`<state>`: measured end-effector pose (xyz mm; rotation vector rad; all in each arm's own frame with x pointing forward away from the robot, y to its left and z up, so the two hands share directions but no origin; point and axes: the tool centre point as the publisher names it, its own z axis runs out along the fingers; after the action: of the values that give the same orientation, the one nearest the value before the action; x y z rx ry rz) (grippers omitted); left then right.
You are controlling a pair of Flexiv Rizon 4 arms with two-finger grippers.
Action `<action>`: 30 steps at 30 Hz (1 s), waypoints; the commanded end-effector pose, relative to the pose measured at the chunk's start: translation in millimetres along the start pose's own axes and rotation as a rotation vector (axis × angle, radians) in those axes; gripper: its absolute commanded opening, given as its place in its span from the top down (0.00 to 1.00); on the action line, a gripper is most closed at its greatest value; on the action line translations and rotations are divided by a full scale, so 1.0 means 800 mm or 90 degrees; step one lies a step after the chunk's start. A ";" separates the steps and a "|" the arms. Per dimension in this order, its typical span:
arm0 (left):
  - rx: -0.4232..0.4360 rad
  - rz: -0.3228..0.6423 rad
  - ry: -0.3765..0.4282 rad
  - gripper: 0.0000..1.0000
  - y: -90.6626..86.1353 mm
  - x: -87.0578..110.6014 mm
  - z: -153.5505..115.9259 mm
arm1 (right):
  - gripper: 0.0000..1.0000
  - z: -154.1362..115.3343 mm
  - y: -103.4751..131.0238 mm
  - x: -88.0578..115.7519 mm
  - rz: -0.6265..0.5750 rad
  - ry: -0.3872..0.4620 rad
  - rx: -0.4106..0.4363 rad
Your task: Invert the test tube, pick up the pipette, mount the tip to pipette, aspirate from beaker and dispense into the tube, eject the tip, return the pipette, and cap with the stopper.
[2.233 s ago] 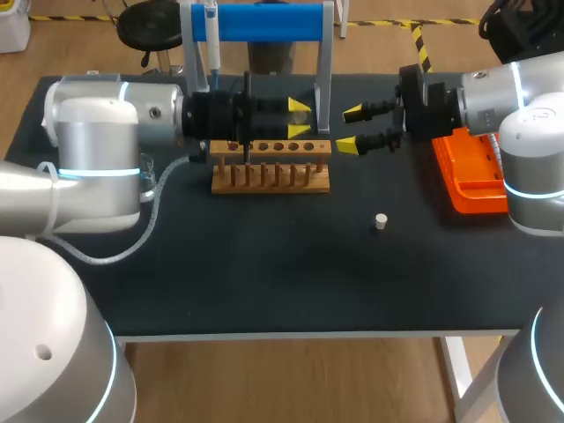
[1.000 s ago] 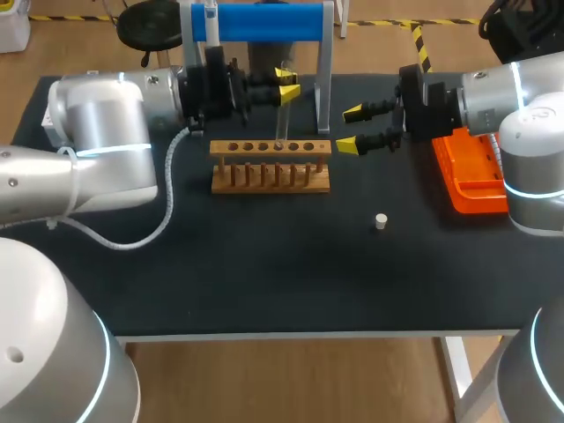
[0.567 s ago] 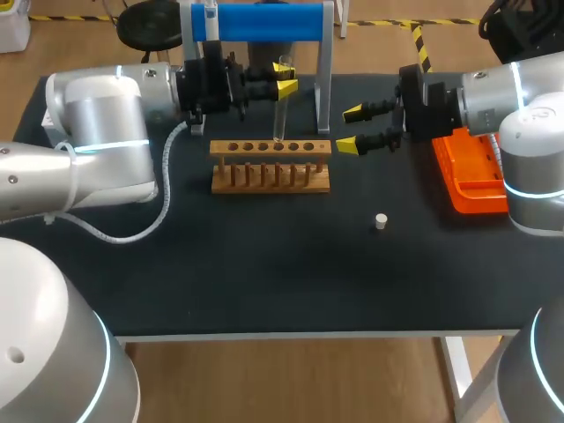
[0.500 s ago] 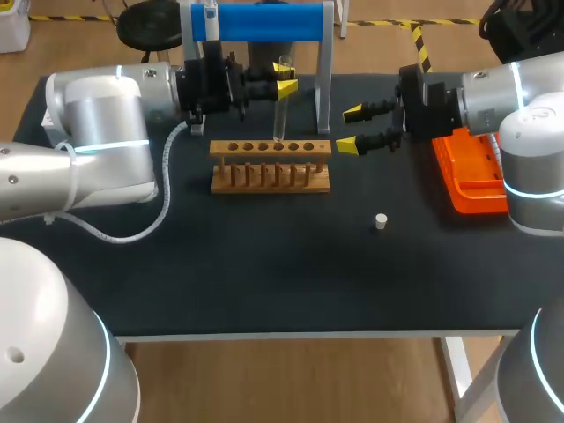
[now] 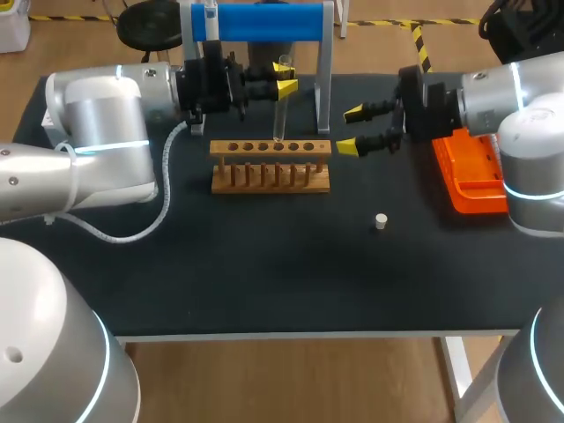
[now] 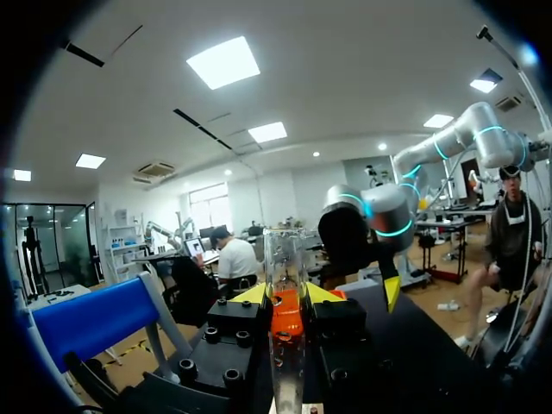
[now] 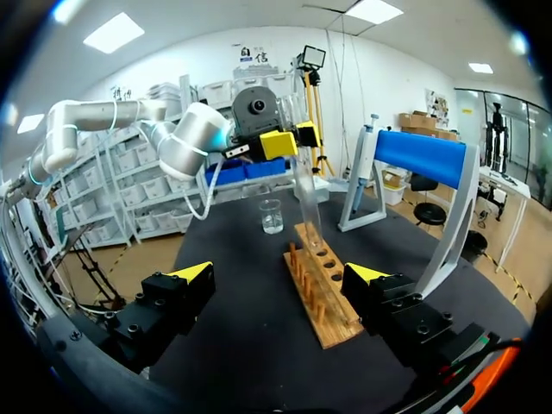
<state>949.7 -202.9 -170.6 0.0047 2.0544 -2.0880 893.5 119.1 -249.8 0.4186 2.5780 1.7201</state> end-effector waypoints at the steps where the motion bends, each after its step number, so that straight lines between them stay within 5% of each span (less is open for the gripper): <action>1: 0.000 -0.001 0.002 1.00 0.000 -0.002 0.000 | 0.00 0.012 -0.006 0.009 -0.027 -0.034 0.006; 30: 0.000 -0.001 0.002 1.00 0.000 -0.002 0.000 | 0.00 0.068 -0.069 -0.018 -0.027 -0.193 0.033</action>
<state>950.0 -202.9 -170.9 0.0048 2.0533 -2.0892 903.6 138.3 -316.8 0.5573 2.4183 1.4644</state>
